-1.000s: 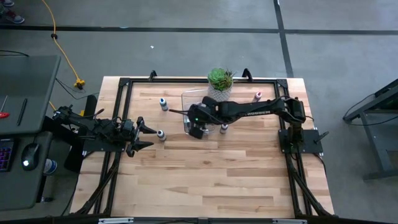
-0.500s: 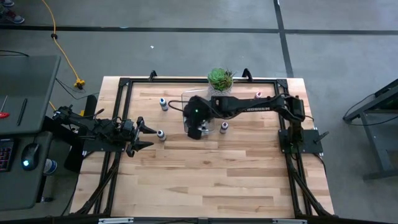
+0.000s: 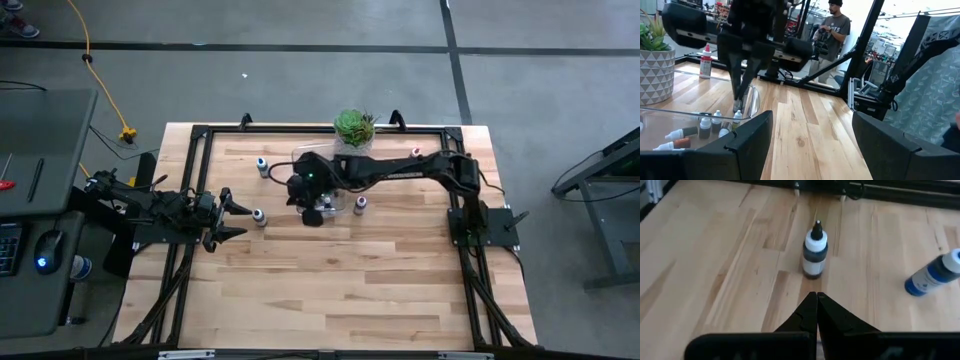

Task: Pick & Place food coloring
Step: Put the big black food coloring bottle into the transparent bin

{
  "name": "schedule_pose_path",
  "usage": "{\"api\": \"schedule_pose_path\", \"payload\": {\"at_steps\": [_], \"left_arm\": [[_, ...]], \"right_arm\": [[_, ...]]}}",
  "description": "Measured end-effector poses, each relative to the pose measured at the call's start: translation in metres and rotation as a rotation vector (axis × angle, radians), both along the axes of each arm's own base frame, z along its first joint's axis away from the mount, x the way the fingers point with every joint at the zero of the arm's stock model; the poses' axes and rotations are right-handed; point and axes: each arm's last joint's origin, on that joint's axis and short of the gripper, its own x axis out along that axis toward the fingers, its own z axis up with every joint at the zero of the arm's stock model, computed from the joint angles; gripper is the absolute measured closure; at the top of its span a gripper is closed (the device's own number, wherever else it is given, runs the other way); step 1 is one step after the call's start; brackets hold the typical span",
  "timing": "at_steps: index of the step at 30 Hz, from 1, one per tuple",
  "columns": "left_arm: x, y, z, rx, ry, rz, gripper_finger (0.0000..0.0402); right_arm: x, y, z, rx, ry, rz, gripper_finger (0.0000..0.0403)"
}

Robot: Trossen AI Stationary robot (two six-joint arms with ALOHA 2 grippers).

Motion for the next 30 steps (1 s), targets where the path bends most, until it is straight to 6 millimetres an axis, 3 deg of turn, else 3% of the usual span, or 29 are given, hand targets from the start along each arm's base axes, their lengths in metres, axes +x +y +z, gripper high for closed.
{"api": "schedule_pose_path", "payload": {"at_steps": [8, 16, 22, 30], "left_arm": [[0.0, 0.0, 0.0, 0.0, 0.0, 0.0, 0.013], [0.0, 0.0, 0.0, 0.0, 0.0, 0.0, 0.013], [0.0, 0.0, 0.0, 0.0, 0.001, 0.0, 0.013], [0.0, 0.0, 0.0, 0.0, 0.0, 0.0, 0.013]], "right_arm": [[0.021, 0.018, -0.025, -0.011, -0.073, 0.062, 0.0373], [0.036, 0.019, -0.046, 0.03, -0.128, -0.008, 0.0247], [0.056, 0.018, -0.05, 0.017, -0.128, -0.082, 0.0172], [0.087, 0.016, -0.057, 0.099, -0.125, -0.115, 0.0151]]}}
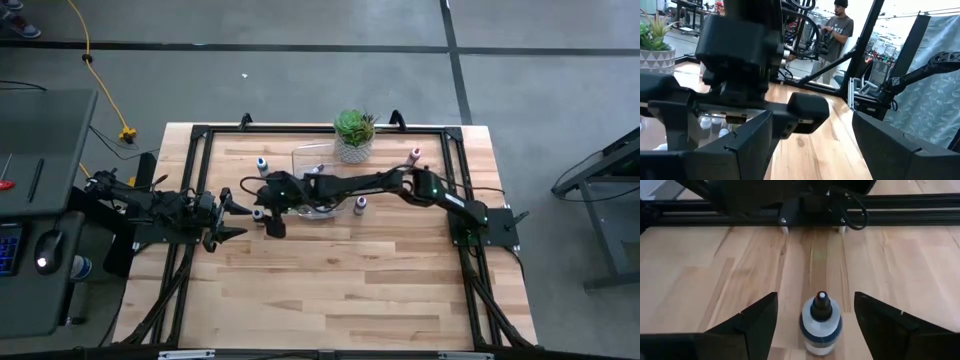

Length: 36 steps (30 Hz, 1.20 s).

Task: Pick & Place food coloring
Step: Put the big black food coloring bottle into the transparent bin

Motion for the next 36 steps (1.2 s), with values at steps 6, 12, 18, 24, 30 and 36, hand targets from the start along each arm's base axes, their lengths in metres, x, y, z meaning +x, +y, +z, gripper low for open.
{"api": "schedule_pose_path", "payload": {"at_steps": [6, 12, 18, 24, 30, 36], "left_arm": [[0.0, 0.0, 0.0, 0.0, 0.0, 0.0, 0.013], [0.0, 0.0, 0.0, 0.0, 0.0, 0.0, 0.013], [0.0, 0.0, 0.0, 0.0, 0.0, 0.0, 0.013], [0.0, 0.0, 0.0, 0.0, 0.0, 0.0, 0.013], [0.0, 0.0, 0.0, 0.0, 0.0, 0.0, 0.013], [0.0, 0.0, 0.0, 0.0, 0.0, 0.0, 0.013]], "right_arm": [[-0.002, -0.001, -0.009, -0.023, 0.04, -0.017, 0.015], [-0.004, -0.001, -0.015, -0.019, 0.059, -0.031, 0.015], [-0.003, -0.001, -0.013, -0.027, 0.04, -0.04, 0.015], [0.0, 0.001, -0.021, -0.002, 0.026, 0.005, 0.0151], [0.001, 0.001, -0.022, -0.011, 0.014, -0.007, 0.0151], [0.002, 0.001, -0.021, -0.004, 0.005, -0.008, 0.0163]]}}
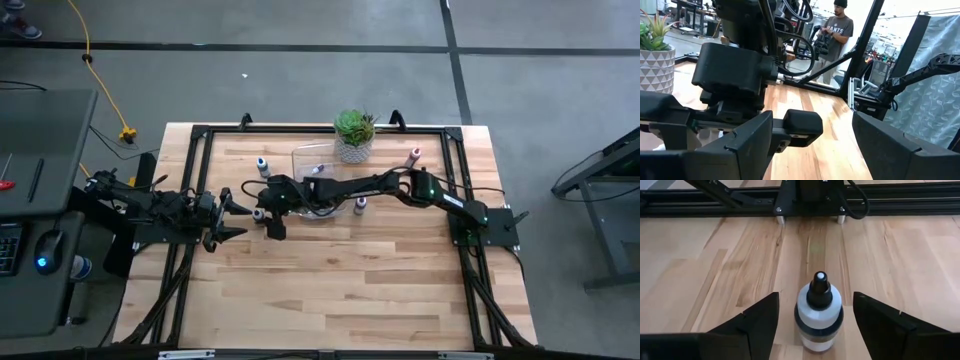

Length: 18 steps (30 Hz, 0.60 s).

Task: Pick & Place food coloring
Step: Put the big black food coloring bottle into the transparent bin

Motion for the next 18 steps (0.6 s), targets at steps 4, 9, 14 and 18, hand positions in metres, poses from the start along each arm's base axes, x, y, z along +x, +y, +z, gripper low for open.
{"api": "schedule_pose_path", "payload": {"at_steps": [4, 9, 14, 18], "left_arm": [[0.0, 0.0, 0.0, 0.0, 0.0, 0.0, 0.013], [0.0, 0.0, 0.0, 0.0, 0.0, 0.0, 0.013], [0.0, 0.0, 0.0, 0.0, 0.0, 0.0, 0.013], [0.0, 0.0, 0.0, 0.0, 0.0, 0.0, 0.013]], "right_arm": [[-0.0002, 0.0002, -0.0001, 0.003, 0.002, 0.005, 0.0189], [-0.0002, 0.0001, -0.0001, -0.003, 0.002, 0.005, 0.022], [-0.0002, 0.0, -0.0001, -0.005, 0.002, 0.004, 0.0248], [-0.0002, -0.0002, -0.0001, -0.006, 0.003, 0.003, 0.0272]]}}
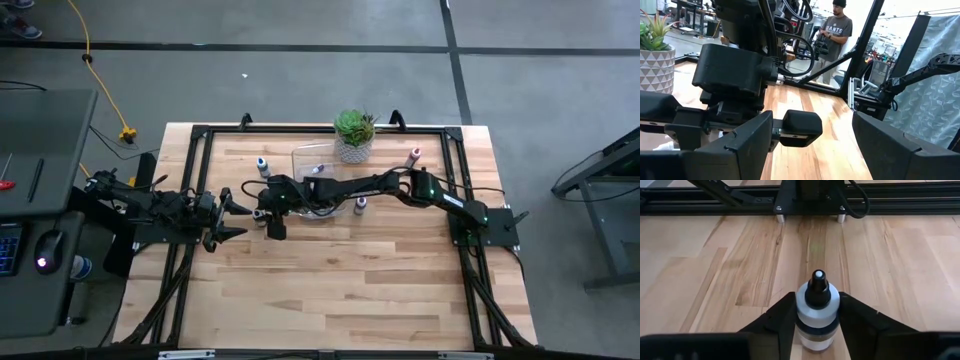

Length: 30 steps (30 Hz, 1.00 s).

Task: Pick & Place food coloring
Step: Put the big black food coloring bottle into the transparent bin

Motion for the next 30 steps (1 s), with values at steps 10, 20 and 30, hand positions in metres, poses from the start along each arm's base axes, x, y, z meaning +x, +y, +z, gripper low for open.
{"api": "schedule_pose_path", "payload": {"at_steps": [10, 20, 30], "left_arm": [[0.0, 0.0, 0.0, 0.0, 0.0, 0.0, 0.013], [0.0, 0.0, 0.0, 0.0, 0.0, 0.0, 0.013], [0.0, 0.0, 0.0, 0.0, 0.0, 0.0, 0.013]], "right_arm": [[0.0, -0.001, 0.0, -0.021, 0.013, -0.035, 0.0294], [-0.001, -0.003, 0.001, -0.053, 0.023, -0.091, 0.0294], [-0.006, -0.008, 0.012, -0.102, 0.042, -0.231, 0.0294]]}}
